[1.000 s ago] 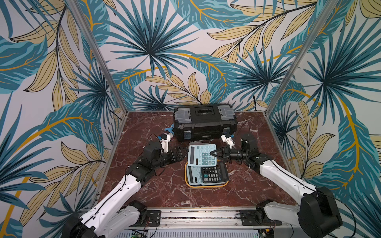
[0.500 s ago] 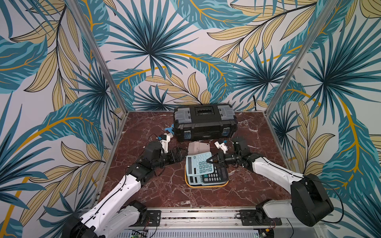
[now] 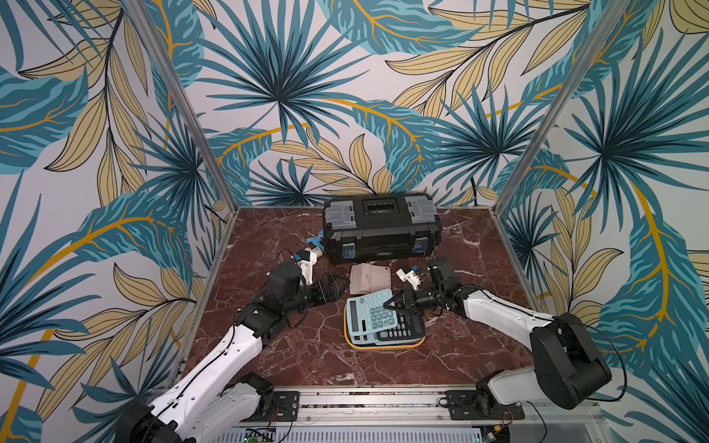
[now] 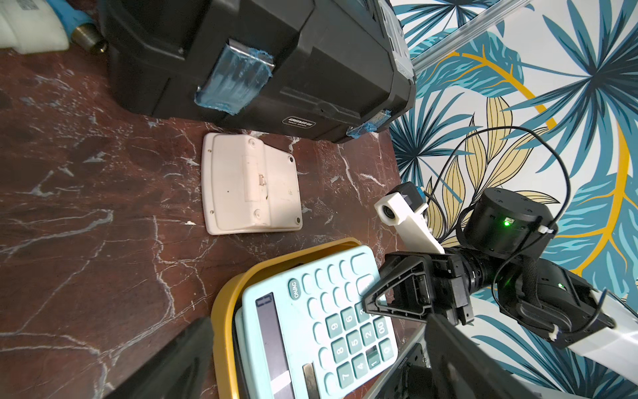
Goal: Put the calculator in the storage box
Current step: Place the calculator in the storage box.
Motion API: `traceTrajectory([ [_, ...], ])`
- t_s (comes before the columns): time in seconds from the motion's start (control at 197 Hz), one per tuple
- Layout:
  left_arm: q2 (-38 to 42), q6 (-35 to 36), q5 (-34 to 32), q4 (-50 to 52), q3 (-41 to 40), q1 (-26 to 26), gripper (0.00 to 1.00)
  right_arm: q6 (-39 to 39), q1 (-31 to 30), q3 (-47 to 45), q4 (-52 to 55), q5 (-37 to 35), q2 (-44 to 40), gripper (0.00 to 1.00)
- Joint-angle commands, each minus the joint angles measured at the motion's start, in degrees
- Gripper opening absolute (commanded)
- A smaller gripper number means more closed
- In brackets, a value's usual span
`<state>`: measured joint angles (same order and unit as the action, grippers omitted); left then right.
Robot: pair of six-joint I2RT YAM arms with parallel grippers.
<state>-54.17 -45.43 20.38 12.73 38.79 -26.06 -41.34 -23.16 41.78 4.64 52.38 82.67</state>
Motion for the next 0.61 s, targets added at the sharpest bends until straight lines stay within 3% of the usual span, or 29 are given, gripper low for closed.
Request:
traceTrajectory([
  [0.0, 0.4, 0.7, -0.3, -0.1, 1.6, -0.1, 1.00, 1.4, -0.3, -0.6, -0.7, 1.7, 0.7, 0.00],
  [0.605, 0.5, 0.7, -0.3, 0.1, 1.6, 0.0, 1.00, 2.8, -0.3, -0.9, 0.5, 1.7, 1.5, 0.09],
])
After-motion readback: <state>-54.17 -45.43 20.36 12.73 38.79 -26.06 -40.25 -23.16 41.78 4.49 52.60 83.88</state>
